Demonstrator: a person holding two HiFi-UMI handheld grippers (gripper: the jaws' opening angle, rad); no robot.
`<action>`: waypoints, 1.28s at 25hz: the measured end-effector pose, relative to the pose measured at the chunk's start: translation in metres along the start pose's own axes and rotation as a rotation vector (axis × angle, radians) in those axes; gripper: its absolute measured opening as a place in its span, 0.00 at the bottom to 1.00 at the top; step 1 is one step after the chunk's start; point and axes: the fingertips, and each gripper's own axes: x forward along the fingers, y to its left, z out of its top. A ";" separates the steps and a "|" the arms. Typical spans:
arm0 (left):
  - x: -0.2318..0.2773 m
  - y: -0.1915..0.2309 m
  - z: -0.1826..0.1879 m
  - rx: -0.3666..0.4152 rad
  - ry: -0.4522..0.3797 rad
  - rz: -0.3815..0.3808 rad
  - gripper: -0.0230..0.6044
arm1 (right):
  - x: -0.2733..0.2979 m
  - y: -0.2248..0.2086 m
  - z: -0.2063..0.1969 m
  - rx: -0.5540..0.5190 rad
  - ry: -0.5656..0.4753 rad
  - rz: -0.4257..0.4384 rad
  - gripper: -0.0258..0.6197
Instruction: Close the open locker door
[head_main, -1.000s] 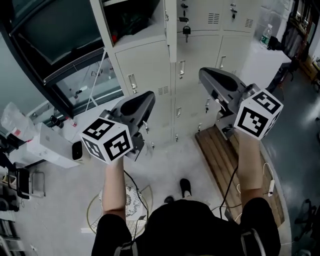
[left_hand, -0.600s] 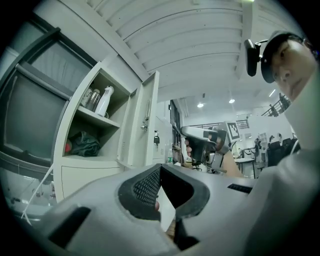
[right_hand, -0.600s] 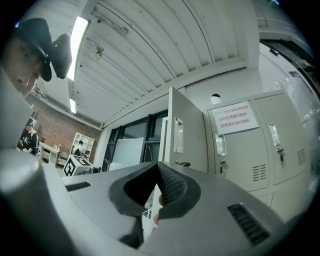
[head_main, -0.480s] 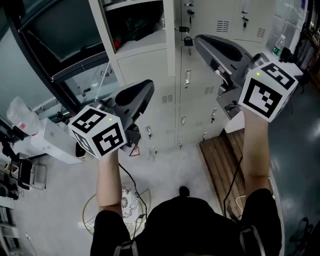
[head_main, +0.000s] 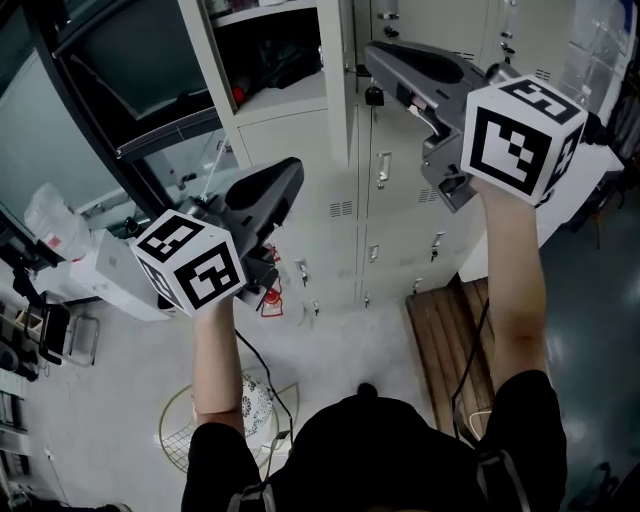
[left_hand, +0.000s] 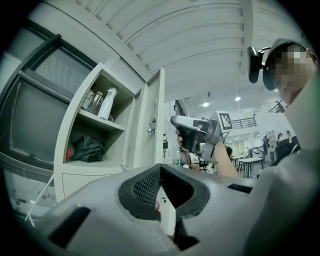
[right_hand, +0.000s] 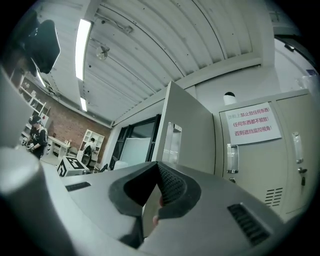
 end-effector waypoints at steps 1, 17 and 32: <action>0.002 0.001 0.000 0.001 -0.002 0.005 0.06 | 0.002 -0.003 0.000 -0.005 0.005 0.001 0.05; 0.022 -0.001 -0.007 0.007 -0.013 0.095 0.06 | 0.027 -0.028 -0.009 0.041 0.026 0.110 0.05; 0.015 0.008 -0.017 0.000 0.001 0.170 0.06 | 0.043 -0.016 -0.011 0.029 0.018 0.200 0.05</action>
